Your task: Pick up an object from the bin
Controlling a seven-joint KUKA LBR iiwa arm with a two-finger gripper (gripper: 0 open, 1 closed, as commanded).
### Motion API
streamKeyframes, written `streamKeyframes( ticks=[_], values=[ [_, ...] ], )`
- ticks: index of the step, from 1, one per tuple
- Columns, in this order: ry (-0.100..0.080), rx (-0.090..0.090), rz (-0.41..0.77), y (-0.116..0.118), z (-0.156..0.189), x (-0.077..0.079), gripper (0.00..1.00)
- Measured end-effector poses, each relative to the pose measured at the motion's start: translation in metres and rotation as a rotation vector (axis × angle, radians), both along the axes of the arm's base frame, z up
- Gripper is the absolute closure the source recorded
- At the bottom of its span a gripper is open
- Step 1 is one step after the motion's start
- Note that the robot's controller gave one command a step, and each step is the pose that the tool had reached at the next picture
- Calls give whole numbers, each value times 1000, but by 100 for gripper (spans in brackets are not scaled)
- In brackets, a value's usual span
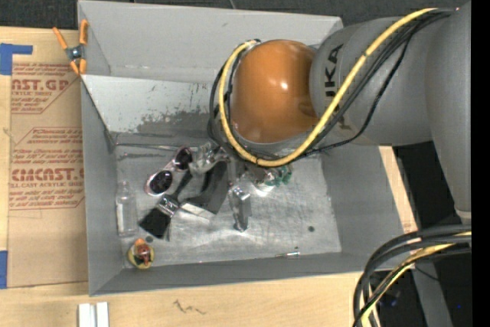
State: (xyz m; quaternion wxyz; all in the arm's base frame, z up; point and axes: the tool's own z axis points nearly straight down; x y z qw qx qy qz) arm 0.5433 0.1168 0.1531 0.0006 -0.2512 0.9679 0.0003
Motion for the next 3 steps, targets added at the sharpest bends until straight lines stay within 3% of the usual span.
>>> streamKeyframes(
  ticks=[1, 2, 3],
  values=[
    [-1, 2, 54, 4, -19, 16, 0],
    [-3, 1, 180, -6, -80, 38, 0],
    [-54, 19, 258, 3, -86, 55, 100]
  ],
)
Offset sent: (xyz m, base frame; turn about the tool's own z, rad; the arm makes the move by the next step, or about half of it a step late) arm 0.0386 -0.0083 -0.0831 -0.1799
